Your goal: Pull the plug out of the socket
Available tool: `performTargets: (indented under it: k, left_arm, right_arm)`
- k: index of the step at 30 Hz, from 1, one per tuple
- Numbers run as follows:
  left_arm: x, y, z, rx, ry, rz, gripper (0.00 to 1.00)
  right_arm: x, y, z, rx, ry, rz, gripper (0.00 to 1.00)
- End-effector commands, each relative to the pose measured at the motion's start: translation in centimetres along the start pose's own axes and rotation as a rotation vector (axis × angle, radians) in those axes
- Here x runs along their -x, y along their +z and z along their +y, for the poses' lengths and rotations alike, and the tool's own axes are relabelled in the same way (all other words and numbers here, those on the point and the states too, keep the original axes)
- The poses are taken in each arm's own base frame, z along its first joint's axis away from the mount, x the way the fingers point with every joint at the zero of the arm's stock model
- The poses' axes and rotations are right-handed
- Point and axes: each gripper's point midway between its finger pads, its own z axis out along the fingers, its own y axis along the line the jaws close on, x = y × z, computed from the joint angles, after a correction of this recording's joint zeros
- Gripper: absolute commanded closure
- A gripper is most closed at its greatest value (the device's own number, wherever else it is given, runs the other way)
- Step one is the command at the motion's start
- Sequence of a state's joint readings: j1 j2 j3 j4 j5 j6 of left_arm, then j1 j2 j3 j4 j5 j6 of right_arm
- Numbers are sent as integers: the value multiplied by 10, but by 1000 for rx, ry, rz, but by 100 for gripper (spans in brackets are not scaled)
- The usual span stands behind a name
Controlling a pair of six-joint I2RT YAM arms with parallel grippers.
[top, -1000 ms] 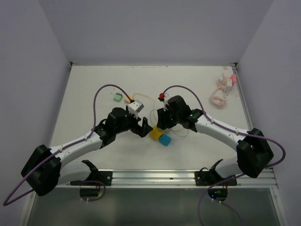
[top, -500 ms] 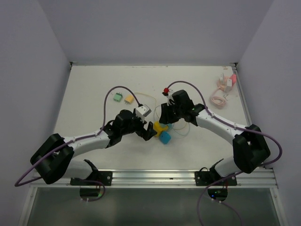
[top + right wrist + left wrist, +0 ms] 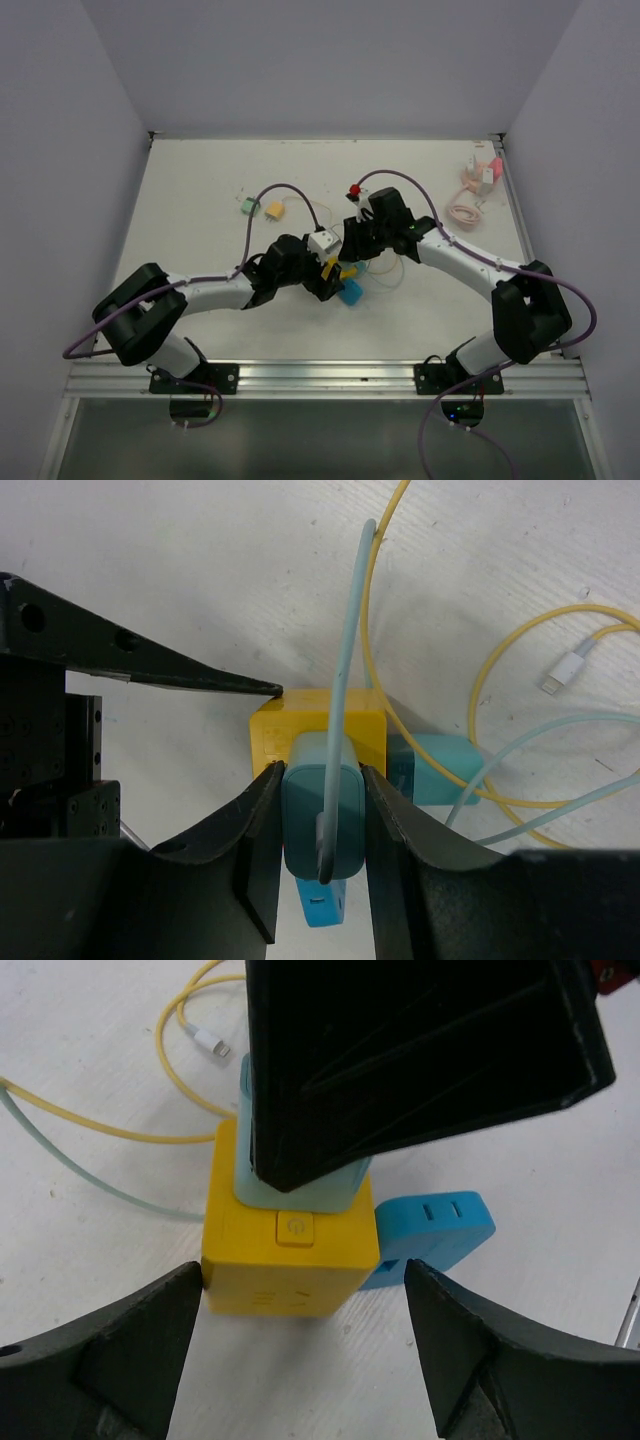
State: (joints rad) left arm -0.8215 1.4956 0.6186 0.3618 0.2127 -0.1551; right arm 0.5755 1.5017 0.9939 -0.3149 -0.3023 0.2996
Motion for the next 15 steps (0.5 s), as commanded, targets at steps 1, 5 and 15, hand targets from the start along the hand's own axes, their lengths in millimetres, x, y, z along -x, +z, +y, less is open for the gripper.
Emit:
performTargets:
  k: [1,5,15]
  left_arm:
    - [45,11,-5,-14,65,-130,15]
    - [41,19,-6,-30,61,-118,23]
    - [29,19,-12,-57,47,-82,67]
  right_arm:
    - [8,-4,15,60,-6,-5,100]
    - [7,-4,15,69,-4,-6,100]
    - [14,-9,21,81,0,-24,100]
